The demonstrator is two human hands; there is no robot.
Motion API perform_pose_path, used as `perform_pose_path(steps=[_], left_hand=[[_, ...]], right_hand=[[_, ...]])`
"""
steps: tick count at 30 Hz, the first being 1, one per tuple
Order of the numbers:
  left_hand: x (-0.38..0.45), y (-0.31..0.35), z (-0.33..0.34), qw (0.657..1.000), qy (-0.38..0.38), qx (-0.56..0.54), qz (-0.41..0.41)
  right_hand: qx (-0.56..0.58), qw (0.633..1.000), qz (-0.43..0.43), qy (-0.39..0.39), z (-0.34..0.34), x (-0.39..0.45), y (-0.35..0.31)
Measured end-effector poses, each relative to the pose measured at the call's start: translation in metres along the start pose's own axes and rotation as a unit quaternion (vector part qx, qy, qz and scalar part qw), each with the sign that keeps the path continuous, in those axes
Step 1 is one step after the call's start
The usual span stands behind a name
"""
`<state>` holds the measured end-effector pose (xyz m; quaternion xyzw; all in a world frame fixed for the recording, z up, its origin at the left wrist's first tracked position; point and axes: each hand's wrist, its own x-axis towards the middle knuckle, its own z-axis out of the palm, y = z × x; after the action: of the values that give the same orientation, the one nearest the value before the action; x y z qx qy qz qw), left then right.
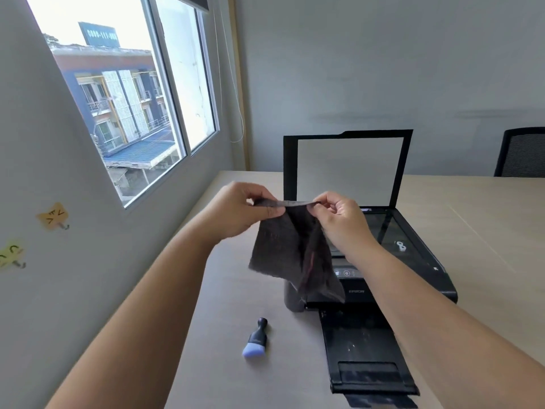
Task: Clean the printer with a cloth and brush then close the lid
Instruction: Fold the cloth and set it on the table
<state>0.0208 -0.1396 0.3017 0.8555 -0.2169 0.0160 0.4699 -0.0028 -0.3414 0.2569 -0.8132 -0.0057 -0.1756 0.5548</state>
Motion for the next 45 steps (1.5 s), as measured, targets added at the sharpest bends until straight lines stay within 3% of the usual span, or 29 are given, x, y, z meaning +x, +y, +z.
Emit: perform_pose_path(steps=[4, 8, 13, 16, 21, 27, 33, 37, 41, 45], left_hand=[[0.001, 0.0, -0.016, 0.997, 0.05, 0.058, 0.031], [-0.005, -0.005, -0.041, 0.99, 0.126, 0.051, 0.033], [-0.028, -0.042, -0.09, 0.978, 0.205, -0.027, -0.034], [-0.051, -0.094, -0.116, 0.97, 0.203, -0.063, -0.119], [-0.08, -0.179, -0.132, 0.948, 0.167, -0.113, -0.245], [-0.072, -0.231, -0.142, 0.932, 0.184, -0.127, -0.284], [-0.047, -0.219, -0.174, 0.941, 0.234, -0.128, -0.208], [-0.066, -0.215, -0.186, 0.96, 0.161, -0.127, -0.191], [-0.107, -0.244, -0.17, 0.962, 0.068, -0.098, -0.247], [-0.148, -0.285, -0.14, 0.945, -0.013, -0.091, -0.315]], right_hand=[[-0.156, 0.983, -0.087, -0.043, 0.01, -0.002, 0.01], [-0.229, 0.968, -0.024, -0.096, 0.031, 0.0, 0.041], [-0.039, 0.987, 0.062, -0.143, 0.039, 0.002, 0.056], [0.062, 0.972, 0.079, -0.213, 0.039, 0.009, 0.052], [0.102, 0.933, 0.151, -0.311, 0.075, 0.027, 0.043], [0.218, 0.915, 0.273, -0.204, 0.147, 0.055, 0.047], [0.247, 0.929, 0.234, -0.149, 0.171, 0.079, 0.025], [0.237, 0.936, 0.224, -0.133, 0.163, 0.061, 0.027], [0.151, 0.934, 0.252, -0.202, 0.163, 0.018, 0.071], [0.107, 0.915, 0.318, -0.222, 0.166, -0.032, 0.113]])
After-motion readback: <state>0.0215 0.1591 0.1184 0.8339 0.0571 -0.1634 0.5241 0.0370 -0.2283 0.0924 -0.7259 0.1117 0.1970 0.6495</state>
